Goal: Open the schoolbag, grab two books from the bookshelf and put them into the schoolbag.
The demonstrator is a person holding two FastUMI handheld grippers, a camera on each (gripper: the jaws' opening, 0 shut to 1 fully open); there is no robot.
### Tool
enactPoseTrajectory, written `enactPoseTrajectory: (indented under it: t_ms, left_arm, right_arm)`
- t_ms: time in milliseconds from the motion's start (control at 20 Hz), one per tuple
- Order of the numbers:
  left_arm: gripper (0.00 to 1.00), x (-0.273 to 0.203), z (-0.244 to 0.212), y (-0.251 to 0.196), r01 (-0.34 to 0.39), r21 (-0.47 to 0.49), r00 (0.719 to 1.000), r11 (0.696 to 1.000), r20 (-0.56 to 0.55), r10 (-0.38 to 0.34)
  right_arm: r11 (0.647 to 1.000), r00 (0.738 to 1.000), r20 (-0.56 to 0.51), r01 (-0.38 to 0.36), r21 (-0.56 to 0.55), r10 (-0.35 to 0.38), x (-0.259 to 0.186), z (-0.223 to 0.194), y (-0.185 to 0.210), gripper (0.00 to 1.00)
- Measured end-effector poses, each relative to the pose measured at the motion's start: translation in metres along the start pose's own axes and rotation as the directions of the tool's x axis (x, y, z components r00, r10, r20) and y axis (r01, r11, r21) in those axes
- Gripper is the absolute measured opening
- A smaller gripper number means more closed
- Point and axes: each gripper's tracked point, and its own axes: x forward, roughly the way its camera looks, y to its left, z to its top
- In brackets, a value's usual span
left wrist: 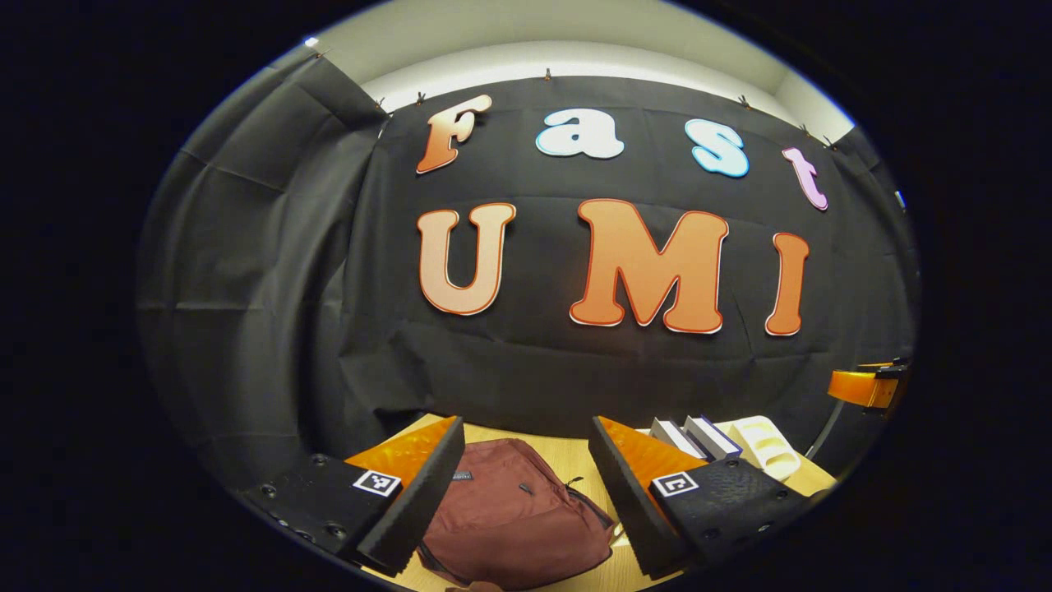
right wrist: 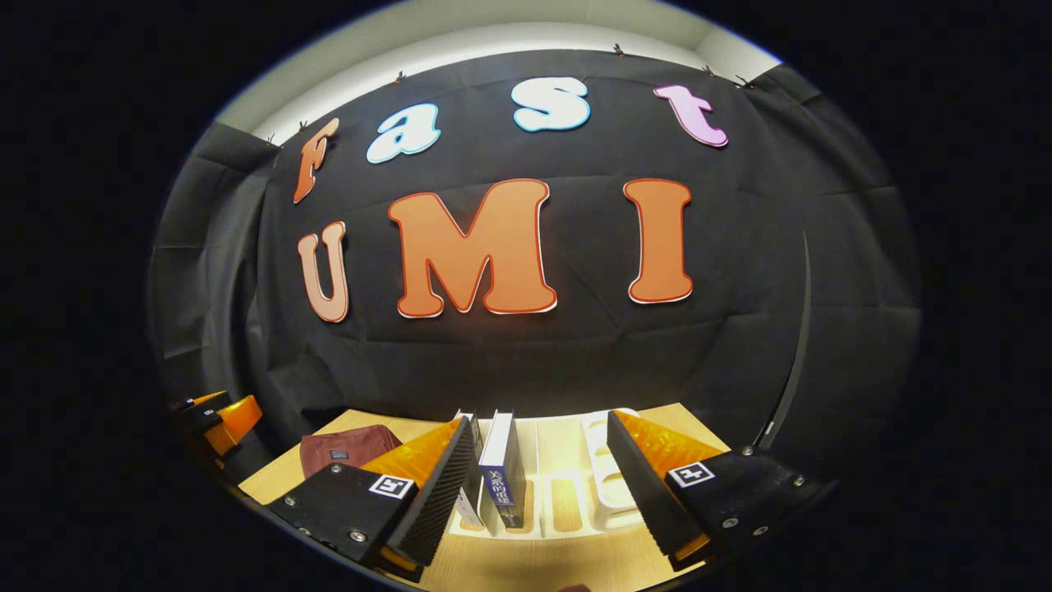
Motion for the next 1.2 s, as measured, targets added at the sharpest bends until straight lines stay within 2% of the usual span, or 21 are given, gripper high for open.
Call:
enactPoseTrajectory:
  t_ms: [200,500,750,850,950,1050,1100,1150,1200]
  left_arm:
    - [0.95,-0.003,0.004,-0.008,0.017,0.02,1.0,1.0,0.018,-0.018]
    - [0.95,0.009,0.012,-0.017,0.086,0.064,0.996,0.994,0.013,-0.087]
    - [0.95,0.014,-0.002,-0.017,0.114,0.167,0.993,0.979,-0.01,-0.114]
    - [0.95,0.012,-0.021,-0.022,0.136,0.257,0.991,0.957,-0.045,-0.129]
    - [0.96,0.007,-0.051,-0.031,0.165,0.352,0.986,0.922,-0.093,-0.141]
    - [0.95,0.001,-0.095,-0.049,0.244,0.432,0.966,0.868,-0.184,-0.179]
    - [1.0,-0.004,-0.118,-0.054,0.281,0.465,0.953,0.839,-0.238,-0.187]
    - [0.96,-0.009,-0.139,-0.06,0.314,0.49,0.94,0.813,-0.281,-0.194]
    - [0.96,-0.014,-0.16,-0.066,0.346,0.509,0.924,0.788,-0.329,-0.193]
  right_arm:
    - [1.0,1.0,-0.02,0.019,0.009,-0.019,-0.005,-0.009,-0.015,0.96]
    - [0.997,0.997,-0.014,0.079,0.027,-0.078,-0.013,-0.014,-0.014,0.96]
    - [0.995,0.995,-0.041,0.095,0.041,-0.094,-0.011,-0.027,-0.011,0.96]
    - [0.995,0.994,-0.054,0.095,0.039,-0.093,-0.009,-0.031,-0.012,0.96]
    - [0.994,0.992,-0.068,0.107,0.026,-0.105,-0.01,-0.037,-0.018,0.96]
    - [0.992,0.989,-0.088,0.121,0.023,-0.119,-0.01,-0.044,-0.029,0.97]
    - [0.991,0.987,-0.099,0.13,0.024,-0.127,-0.011,-0.047,-0.035,0.96]
    - [0.99,0.984,-0.11,0.142,0.026,-0.138,-0.012,-0.051,-0.042,0.96]
    - [0.987,0.981,-0.123,0.157,0.025,-0.153,-0.012,-0.055,-0.051,0.96]
